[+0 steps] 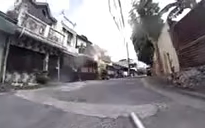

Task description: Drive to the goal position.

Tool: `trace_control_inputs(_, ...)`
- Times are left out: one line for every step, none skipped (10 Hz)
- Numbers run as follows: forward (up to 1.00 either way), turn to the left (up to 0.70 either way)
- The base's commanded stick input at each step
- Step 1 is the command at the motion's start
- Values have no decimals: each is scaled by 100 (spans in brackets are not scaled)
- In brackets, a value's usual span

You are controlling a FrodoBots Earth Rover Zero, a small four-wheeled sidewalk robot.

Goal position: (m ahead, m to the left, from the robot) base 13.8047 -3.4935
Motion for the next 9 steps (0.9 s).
trace_control_inputs(85, -6)
trace_control_inputs(85, -10)
trace_control_inputs(85, -14)
trace_control_inputs(85, -18)
trace_control_inputs(85, -22)
trace_control_inputs(85, -26)
trace_control_inputs(85, -30)
trace_control_inputs(85, -34)
trace_control_inputs(85, -34)
